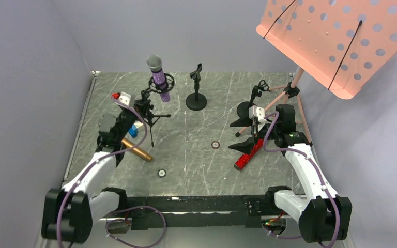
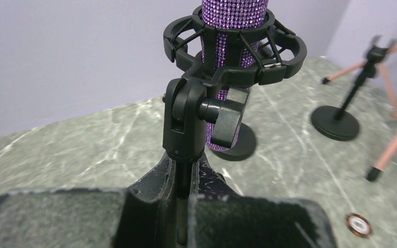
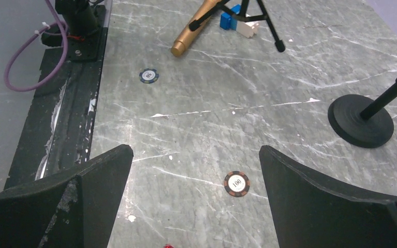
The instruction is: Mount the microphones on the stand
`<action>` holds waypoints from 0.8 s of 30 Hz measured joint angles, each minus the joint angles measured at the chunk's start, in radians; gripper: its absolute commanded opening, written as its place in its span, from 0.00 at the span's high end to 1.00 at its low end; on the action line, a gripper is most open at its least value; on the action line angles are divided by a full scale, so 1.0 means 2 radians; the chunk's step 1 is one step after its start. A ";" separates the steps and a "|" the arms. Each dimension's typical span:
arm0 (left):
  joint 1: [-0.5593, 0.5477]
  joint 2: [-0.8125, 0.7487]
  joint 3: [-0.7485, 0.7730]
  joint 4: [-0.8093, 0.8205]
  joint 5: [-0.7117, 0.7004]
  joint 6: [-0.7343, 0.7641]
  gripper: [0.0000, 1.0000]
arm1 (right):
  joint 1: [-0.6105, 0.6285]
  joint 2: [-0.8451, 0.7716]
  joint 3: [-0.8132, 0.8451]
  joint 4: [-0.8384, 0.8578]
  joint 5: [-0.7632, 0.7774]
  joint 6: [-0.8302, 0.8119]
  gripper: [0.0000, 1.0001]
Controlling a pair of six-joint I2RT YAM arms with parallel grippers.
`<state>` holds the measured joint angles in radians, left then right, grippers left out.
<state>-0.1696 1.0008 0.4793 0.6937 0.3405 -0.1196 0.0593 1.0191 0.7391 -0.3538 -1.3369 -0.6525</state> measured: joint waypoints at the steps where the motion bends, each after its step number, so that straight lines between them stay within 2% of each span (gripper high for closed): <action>1: 0.012 0.020 0.006 0.010 0.000 -0.001 1.00 | 0.000 0.000 0.000 -0.002 0.000 -0.001 0.01; 7: 0.072 0.139 0.065 0.072 0.010 -0.016 1.00 | 0.000 0.000 0.000 -0.011 0.000 -0.013 0.01; 18: 0.152 0.293 0.174 0.169 0.040 -0.046 1.00 | -0.001 0.013 0.012 -0.058 0.001 -0.053 0.01; 24: 0.181 0.367 0.227 0.174 0.040 -0.047 1.00 | -0.001 0.026 0.021 -0.082 0.002 -0.075 0.01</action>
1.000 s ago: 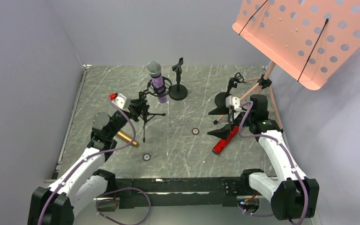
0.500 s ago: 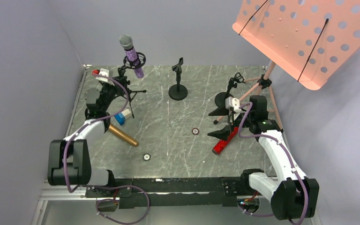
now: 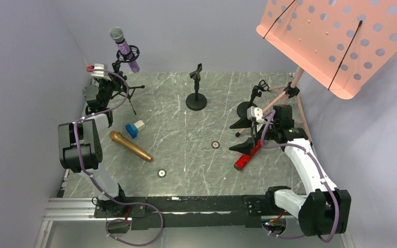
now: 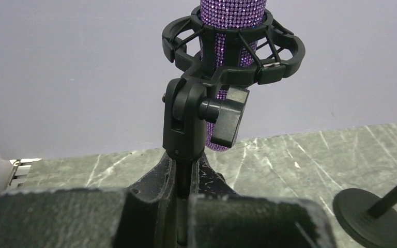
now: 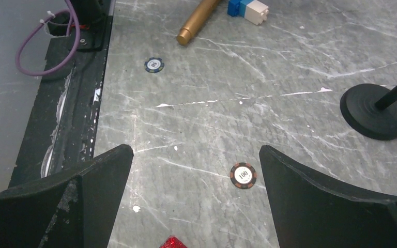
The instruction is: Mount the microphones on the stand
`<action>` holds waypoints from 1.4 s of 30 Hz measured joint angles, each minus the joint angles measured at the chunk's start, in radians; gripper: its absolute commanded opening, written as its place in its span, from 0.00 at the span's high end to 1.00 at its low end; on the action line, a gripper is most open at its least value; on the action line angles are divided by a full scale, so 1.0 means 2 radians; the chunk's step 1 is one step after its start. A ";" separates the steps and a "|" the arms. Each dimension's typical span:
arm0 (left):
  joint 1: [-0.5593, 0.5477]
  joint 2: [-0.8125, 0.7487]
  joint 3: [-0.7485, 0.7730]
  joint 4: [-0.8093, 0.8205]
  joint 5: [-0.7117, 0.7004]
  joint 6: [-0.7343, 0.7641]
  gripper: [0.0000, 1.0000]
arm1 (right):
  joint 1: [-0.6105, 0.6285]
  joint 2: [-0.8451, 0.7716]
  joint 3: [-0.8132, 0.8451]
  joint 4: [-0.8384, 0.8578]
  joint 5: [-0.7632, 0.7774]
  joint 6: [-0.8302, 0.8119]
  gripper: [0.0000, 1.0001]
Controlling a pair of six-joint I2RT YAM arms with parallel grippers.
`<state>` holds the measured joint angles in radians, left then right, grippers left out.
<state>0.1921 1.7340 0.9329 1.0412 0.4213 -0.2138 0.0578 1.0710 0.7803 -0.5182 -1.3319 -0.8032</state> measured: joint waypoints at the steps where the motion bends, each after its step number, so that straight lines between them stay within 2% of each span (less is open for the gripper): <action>1: 0.002 0.008 0.006 0.000 0.000 0.002 1.00 | 0.000 0.003 0.002 -0.004 0.000 -0.004 0.01; 19: 0.015 0.089 0.047 0.004 -0.012 0.035 0.99 | 0.000 0.040 0.011 -0.042 0.007 -0.038 0.01; 23: 0.016 0.090 0.040 0.010 -0.011 0.035 0.89 | 0.000 0.041 0.012 -0.042 0.007 -0.040 0.01; 28: 0.017 0.090 0.015 0.046 -0.011 0.035 0.71 | 0.000 0.041 0.014 -0.044 0.007 -0.040 0.01; 31: 0.017 0.090 0.006 0.066 -0.011 0.034 0.55 | 0.000 0.041 0.016 -0.044 0.008 -0.040 0.01; 42: 0.017 0.079 -0.012 0.098 -0.009 0.033 0.30 | 0.000 0.041 0.017 -0.047 0.008 -0.040 0.01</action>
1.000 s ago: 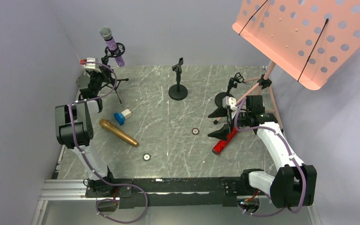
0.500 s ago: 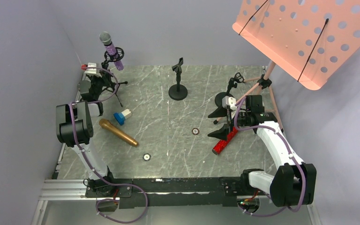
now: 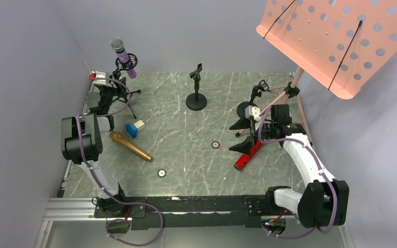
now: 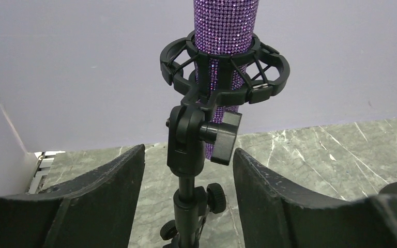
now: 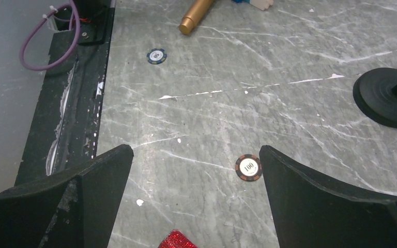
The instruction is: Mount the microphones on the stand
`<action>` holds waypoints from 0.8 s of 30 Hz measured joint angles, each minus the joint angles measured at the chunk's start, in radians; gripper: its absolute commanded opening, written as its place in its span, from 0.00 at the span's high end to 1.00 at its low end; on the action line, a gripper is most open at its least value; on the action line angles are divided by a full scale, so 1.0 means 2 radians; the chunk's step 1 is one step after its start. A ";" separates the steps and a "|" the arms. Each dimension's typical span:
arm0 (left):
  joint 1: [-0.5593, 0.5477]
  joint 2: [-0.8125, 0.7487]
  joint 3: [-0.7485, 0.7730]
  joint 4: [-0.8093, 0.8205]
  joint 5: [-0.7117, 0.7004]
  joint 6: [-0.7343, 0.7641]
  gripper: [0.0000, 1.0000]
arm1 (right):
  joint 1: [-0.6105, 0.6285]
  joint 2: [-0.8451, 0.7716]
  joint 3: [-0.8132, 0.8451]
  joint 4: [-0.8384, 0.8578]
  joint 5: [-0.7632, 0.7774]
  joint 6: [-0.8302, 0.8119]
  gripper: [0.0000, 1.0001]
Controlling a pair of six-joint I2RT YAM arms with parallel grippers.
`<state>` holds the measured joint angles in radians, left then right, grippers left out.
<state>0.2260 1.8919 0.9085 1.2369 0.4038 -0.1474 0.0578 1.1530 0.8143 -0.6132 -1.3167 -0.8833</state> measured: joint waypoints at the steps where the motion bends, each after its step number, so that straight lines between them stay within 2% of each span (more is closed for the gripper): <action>1: 0.000 -0.003 -0.003 0.000 0.000 0.000 0.28 | 0.000 0.000 0.000 0.000 0.000 0.000 0.01; 11: 0.000 -0.075 -0.067 -0.011 0.005 0.021 0.05 | 0.000 -0.001 0.000 -0.004 0.000 -0.001 0.01; 16: 0.004 -0.135 -0.117 -0.036 -0.004 0.038 0.01 | 0.000 -0.004 0.000 -0.008 0.005 -0.005 0.01; 24: 0.006 -0.263 -0.153 -0.142 -0.060 0.021 0.01 | 0.000 -0.018 0.000 -0.016 0.025 -0.025 0.01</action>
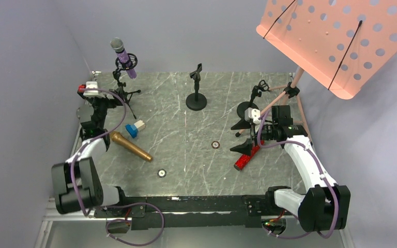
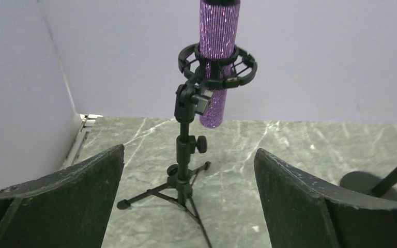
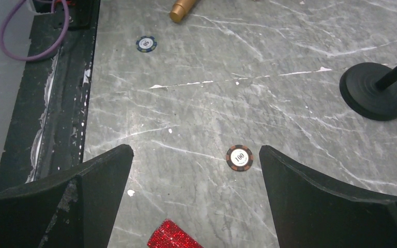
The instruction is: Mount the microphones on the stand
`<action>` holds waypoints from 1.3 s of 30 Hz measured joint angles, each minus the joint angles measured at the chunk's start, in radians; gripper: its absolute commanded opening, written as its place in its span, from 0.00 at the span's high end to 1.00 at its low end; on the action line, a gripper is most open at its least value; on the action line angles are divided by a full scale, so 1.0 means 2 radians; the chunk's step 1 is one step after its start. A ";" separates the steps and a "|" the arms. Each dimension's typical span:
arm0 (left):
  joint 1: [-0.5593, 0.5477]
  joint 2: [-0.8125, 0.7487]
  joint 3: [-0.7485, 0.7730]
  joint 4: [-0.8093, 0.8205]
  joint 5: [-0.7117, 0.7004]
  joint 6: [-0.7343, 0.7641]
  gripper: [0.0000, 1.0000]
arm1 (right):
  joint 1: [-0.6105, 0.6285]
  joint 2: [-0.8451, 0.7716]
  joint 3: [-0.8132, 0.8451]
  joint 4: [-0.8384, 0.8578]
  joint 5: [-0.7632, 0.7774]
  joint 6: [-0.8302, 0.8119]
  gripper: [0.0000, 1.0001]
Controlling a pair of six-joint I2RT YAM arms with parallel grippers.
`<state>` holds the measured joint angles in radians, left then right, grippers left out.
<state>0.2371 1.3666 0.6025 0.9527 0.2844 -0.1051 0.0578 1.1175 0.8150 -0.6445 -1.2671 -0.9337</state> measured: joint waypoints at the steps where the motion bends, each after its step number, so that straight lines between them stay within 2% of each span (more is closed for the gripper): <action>1: 0.000 -0.021 -0.001 -0.020 -0.006 -0.012 0.01 | 0.000 0.000 0.001 -0.005 0.003 -0.004 0.01; 9: 0.001 -0.153 -0.003 -0.191 -0.004 -0.115 0.01 | -0.003 -0.009 0.002 -0.017 0.020 -0.027 0.01; 14: 0.002 -0.193 -0.003 -0.287 0.064 -0.166 0.01 | -0.004 -0.011 0.002 -0.019 0.029 -0.036 0.01; 18: -0.002 -0.222 -0.011 -0.325 0.128 -0.194 0.01 | -0.004 -0.010 0.002 -0.028 0.031 -0.044 0.01; 21: -0.030 -0.241 -0.020 -0.353 0.147 -0.198 0.01 | -0.004 -0.009 0.002 -0.033 0.035 -0.050 0.01; 25: -0.119 -0.249 -0.018 -0.410 0.129 -0.190 0.01 | -0.004 -0.008 0.002 -0.033 0.043 -0.054 0.00; 28: -0.195 -0.232 -0.004 -0.438 0.089 -0.179 0.01 | -0.004 -0.007 0.002 -0.033 0.045 -0.055 0.00; 31: -0.260 -0.187 0.012 -0.427 0.047 -0.165 0.01 | -0.004 -0.005 0.002 -0.033 0.049 -0.056 0.00; 35: -0.307 -0.098 0.019 -0.359 0.007 -0.138 0.01 | -0.004 -0.005 0.002 -0.033 0.054 -0.057 0.00; 36: -0.314 -0.053 0.020 -0.312 -0.002 -0.127 0.02 | -0.005 -0.005 0.002 -0.033 0.054 -0.057 0.00; 39: -0.321 0.022 0.023 -0.240 -0.011 -0.120 0.04 | -0.006 -0.005 0.002 -0.033 0.057 -0.058 0.01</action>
<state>-0.4049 1.4097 0.6491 0.4736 0.2623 -0.3454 0.0467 1.1069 0.8200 -0.7109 -1.1534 -1.0492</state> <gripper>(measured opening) 0.981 0.993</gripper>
